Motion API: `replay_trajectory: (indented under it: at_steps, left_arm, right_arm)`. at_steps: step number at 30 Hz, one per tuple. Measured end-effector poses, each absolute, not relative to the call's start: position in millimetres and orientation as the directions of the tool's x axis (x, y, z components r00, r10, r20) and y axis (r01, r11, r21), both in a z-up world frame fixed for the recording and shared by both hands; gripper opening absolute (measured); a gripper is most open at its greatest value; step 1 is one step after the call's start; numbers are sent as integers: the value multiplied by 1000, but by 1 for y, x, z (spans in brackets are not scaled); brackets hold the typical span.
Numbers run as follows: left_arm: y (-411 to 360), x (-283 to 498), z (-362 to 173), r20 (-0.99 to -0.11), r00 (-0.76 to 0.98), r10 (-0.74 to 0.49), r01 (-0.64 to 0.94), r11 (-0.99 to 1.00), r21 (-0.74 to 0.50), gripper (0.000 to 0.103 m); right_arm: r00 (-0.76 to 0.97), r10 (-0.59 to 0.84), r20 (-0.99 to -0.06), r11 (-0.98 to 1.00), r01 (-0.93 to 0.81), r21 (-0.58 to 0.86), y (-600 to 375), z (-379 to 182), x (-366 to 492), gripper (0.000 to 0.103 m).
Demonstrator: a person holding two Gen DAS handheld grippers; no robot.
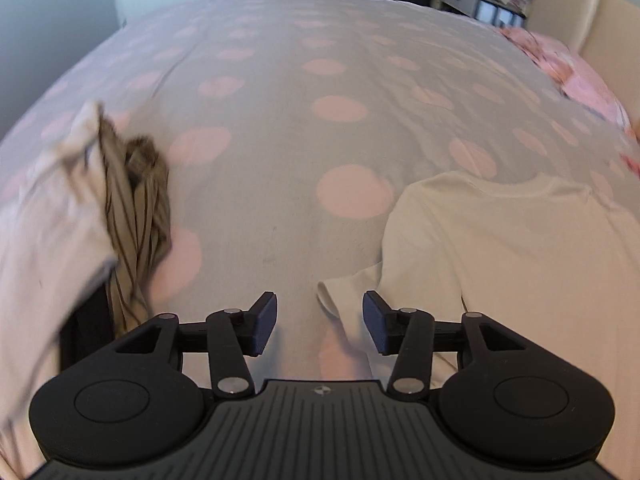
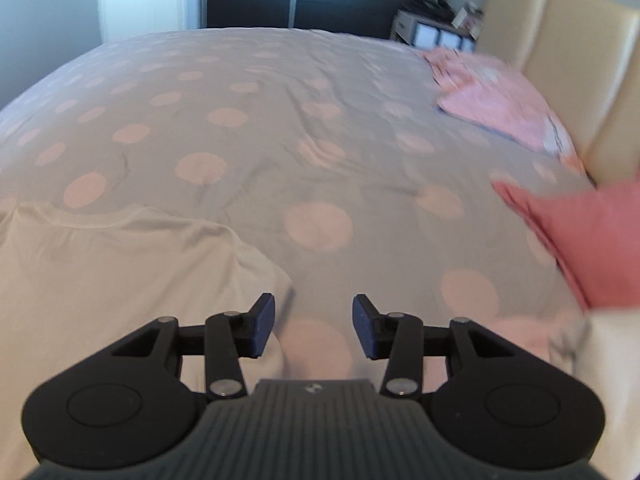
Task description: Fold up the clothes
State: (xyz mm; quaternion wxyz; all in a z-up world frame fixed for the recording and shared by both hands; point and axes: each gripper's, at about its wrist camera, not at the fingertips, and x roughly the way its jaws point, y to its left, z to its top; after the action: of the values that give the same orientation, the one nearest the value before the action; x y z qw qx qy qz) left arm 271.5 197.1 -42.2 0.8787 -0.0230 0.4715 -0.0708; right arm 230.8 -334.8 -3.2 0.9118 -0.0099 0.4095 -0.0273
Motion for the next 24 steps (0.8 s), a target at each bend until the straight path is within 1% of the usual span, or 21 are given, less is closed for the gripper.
replay_trajectory:
  at_steps: [2,5,9,13,14,15,16,17,18,19,21,24]
  left_arm:
    - [201,272,-49,-824,541,-166,57,985,-161,46]
    - [195,276,-60,-828,522,-204,44,976,-213,46]
    - [181,281,-74,-847,498,-185,40,981,-190,46]
    - [174,281,-78,-841,515,-163,37,985,-169,46]
    - [172,281,-78,-838,519,-166,37,984,-172,45]
    - [169,280,-78,-834,523,-175,44,983,-178,35]
    - [167,279,-78,-831,526,-180,50,982,-181,29]
    - [165,279,-77,-829,529,-179,51,983,-179,22]
    - [163,278,-76,-828,533,-176,51,983,-176,10]
    - [163,278,-75,-831,530,-170,47,984,-172,9]
    - [162,277,-70,-842,520,-144,21,987,-156,6]
    - [168,274,-60,-863,502,-63,-19,996,-84,5]
  right_arm:
    - [646,-39,-762,995,98,33,-349,-10,229,47]
    - [624,11,-781,973,172,151,-364,-24,230,47]
    - [604,103,-790,940,201,276,-360,-41,238,47]
    - [563,122,-817,928,228,295,-351,-65,248,47]
    - [556,130,-821,920,240,308,-351,-70,249,47]
    - [555,139,-820,913,250,324,-350,-73,250,46]
    - [554,148,-819,904,259,339,-349,-76,250,41]
    - [554,158,-817,901,257,349,-348,-76,252,34]
    - [555,170,-815,903,244,354,-346,-73,254,10]
    - [556,162,-815,909,237,342,-344,-69,255,4]
    - [560,109,-821,927,240,287,-340,-57,256,4]
    - [573,41,-818,942,251,223,-340,-41,255,3]
